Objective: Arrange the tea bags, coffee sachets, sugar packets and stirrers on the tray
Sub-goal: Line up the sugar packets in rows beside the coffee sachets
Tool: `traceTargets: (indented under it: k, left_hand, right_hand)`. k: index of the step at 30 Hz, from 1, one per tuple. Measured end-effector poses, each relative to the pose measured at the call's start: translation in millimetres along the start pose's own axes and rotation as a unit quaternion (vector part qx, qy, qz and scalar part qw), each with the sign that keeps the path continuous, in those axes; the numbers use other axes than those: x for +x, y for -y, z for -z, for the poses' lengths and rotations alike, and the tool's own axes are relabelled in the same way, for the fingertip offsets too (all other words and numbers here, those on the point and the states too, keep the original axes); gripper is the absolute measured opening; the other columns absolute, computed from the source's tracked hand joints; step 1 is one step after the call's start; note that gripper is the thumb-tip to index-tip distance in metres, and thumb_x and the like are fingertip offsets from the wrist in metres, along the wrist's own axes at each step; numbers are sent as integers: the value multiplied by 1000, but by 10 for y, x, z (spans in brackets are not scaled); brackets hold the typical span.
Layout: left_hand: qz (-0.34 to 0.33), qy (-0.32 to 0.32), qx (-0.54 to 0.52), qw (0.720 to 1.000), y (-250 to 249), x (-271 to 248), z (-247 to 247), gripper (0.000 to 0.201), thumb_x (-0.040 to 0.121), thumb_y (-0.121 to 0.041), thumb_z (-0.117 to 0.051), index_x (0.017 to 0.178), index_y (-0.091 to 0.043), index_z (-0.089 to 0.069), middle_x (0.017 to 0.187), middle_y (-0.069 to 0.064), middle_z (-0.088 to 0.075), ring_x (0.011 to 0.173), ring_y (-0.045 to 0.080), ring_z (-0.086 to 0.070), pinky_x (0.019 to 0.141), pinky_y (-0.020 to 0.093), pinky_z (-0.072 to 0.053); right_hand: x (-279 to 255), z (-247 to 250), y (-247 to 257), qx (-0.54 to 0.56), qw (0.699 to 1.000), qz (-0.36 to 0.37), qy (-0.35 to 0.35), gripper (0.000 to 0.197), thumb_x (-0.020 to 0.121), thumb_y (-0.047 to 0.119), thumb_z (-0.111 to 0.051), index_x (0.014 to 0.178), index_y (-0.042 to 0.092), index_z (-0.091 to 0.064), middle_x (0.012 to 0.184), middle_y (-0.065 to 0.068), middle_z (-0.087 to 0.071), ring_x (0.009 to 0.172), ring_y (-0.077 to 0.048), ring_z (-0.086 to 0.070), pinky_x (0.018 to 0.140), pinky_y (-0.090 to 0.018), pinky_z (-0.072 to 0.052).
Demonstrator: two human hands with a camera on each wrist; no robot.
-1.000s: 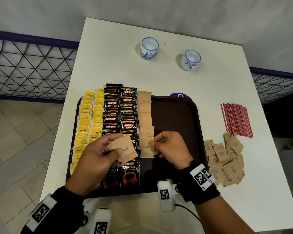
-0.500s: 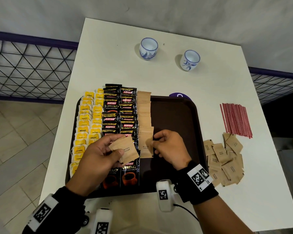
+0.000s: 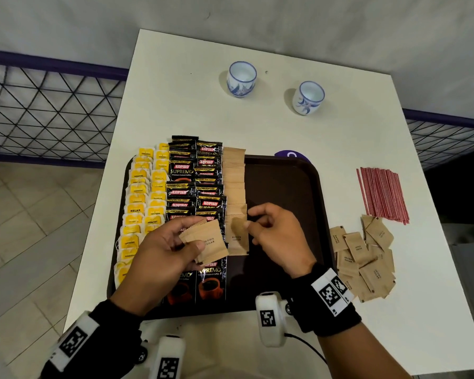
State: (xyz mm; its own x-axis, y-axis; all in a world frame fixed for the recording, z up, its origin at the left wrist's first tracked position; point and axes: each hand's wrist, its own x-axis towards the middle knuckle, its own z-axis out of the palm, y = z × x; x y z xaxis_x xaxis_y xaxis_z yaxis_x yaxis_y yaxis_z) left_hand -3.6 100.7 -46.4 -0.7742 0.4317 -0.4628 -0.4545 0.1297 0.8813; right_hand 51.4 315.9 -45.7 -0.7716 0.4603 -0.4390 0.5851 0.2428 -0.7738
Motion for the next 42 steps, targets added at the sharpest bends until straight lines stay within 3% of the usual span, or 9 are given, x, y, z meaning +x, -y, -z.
traceTargets:
  k: [3, 6, 9, 14, 18, 28, 32, 38, 42]
  left_hand:
    - [-2, 5, 7, 1000, -38, 8, -59, 40, 90, 8, -66, 117, -21, -70, 101, 8, -77, 93, 24, -75, 66, 39, -65]
    - [-8, 16, 15, 1000, -75, 14, -130, 39, 89, 6, -70, 116, -22, -71, 100, 8, -78, 91, 26, -76, 69, 45, -65]
    - [-14, 17, 25, 999, -97, 10, -181, 36, 90, 4, -69, 112, -25, -72, 98, 5, -78, 89, 21, -76, 66, 41, -65]
    - [4, -7, 18, 1000, -87, 21, -101, 36, 94, 5, -62, 113, -23, -73, 102, 5, -77, 92, 23, -76, 64, 33, -64]
    - [17, -27, 8, 999, -70, 11, 0, 35, 97, 5, -59, 113, -22, -74, 108, 7, -74, 93, 27, -75, 62, 30, -63]
    - [22, -27, 14, 999, -112, -32, -26, 36, 96, 7, -58, 109, -23, -74, 109, 1, -70, 79, 6, -74, 57, 23, -60]
    - [17, -25, 30, 999, -107, -40, -22, 35, 95, 6, -60, 108, -23, -75, 109, 0, -71, 83, 10, -74, 56, 22, -58]
    - [14, -26, 45, 999, -104, -45, -23, 32, 93, 5, -65, 100, -25, -75, 94, -1, -76, 85, 12, -74, 57, 21, -57]
    - [5, -22, 68, 997, -82, -36, -5, 29, 90, 4, -68, 100, -23, -74, 93, 5, -76, 86, 20, -74, 58, 25, -60]
  right_hand:
    - [-136, 33, 162, 73, 993, 28, 90, 13, 85, 13, -78, 96, 16, -73, 78, -6, -67, 58, -10, -61, 51, -18, -44]
    - [-186, 23, 194, 101, 985, 28, 139, 12, 84, 5, -77, 95, 4, -71, 74, -5, -66, 56, -11, -61, 45, -17, -42]
    - [-174, 24, 156, 119, 986, 18, 117, 7, 85, 0, -74, 87, 4, -68, 67, -5, -65, 56, -15, -62, 43, -21, -42]
    - [-173, 211, 23, 155, 987, -25, 43, 8, 88, -3, -69, 93, -9, -66, 71, -24, -67, 55, -20, -61, 43, -21, -44]
    - [-170, 252, -145, 118, 991, -61, 30, 7, 88, -1, -70, 93, -4, -68, 77, -26, -71, 55, -18, -64, 44, -22, -46]
    - [-134, 39, -257, 89, 991, -85, 58, 5, 88, -1, -70, 89, 1, -64, 64, -9, -66, 50, -16, -62, 43, -22, -45]
    - [-120, -20, -231, 74, 992, -83, 59, 7, 89, 3, -70, 85, 5, -65, 60, -7, -66, 51, -16, -62, 45, -24, -47]
    - [-114, -74, -210, 62, 994, -80, 44, 11, 88, 5, -69, 80, 10, -63, 57, -5, -67, 52, -20, -64, 48, -29, -50]
    - [-104, -81, -190, 54, 995, -78, 30, 11, 87, 9, -72, 80, 10, -63, 58, -9, -69, 54, -26, -66, 52, -33, -54]
